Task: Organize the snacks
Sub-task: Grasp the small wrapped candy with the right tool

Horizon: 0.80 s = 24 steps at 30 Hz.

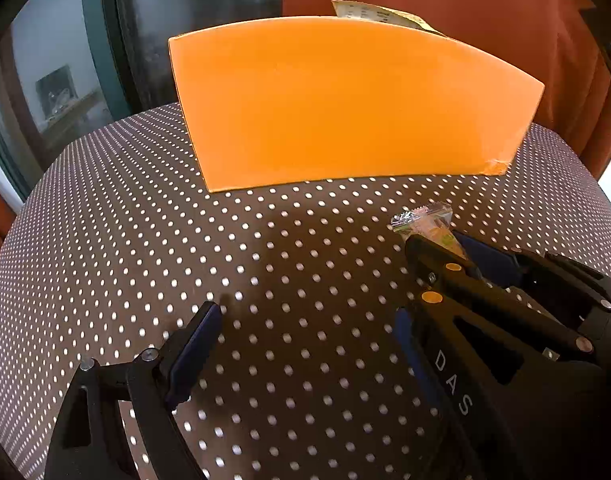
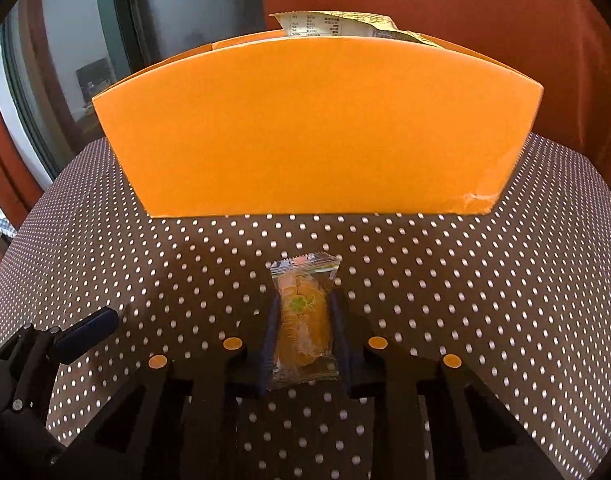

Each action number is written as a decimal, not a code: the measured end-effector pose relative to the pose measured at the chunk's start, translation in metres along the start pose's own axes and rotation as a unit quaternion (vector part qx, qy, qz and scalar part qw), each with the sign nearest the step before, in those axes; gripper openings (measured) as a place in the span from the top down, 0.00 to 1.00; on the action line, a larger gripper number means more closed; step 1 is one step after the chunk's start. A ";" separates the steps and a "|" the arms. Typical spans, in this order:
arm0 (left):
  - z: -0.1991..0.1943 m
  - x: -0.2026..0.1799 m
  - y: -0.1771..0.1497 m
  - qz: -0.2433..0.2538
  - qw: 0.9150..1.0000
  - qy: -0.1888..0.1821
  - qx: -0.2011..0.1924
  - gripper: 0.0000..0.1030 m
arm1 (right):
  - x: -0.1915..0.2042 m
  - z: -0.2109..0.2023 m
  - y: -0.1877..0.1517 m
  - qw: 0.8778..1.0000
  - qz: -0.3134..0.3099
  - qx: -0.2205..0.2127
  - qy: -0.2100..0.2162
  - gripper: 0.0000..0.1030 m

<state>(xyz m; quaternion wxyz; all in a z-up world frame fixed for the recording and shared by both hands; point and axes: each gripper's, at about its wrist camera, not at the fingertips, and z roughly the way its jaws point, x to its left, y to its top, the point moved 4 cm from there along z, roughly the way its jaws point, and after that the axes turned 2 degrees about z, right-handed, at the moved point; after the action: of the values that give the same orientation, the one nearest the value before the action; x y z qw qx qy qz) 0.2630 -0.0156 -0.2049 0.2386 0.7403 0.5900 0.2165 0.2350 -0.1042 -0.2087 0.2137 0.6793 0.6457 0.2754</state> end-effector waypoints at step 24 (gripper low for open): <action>-0.083 -0.033 -0.019 0.010 0.998 -0.004 -0.063 0.14 | -0.029 -0.097 -0.029 0.999 0.013 -0.036 -0.013 0.73</action>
<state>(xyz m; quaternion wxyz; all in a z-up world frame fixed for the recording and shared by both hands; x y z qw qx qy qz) 0.1918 -0.0358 -0.1517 0.2850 0.7306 0.5669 0.2524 0.1497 -0.1372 -0.1569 0.2425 0.6834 0.6236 0.2921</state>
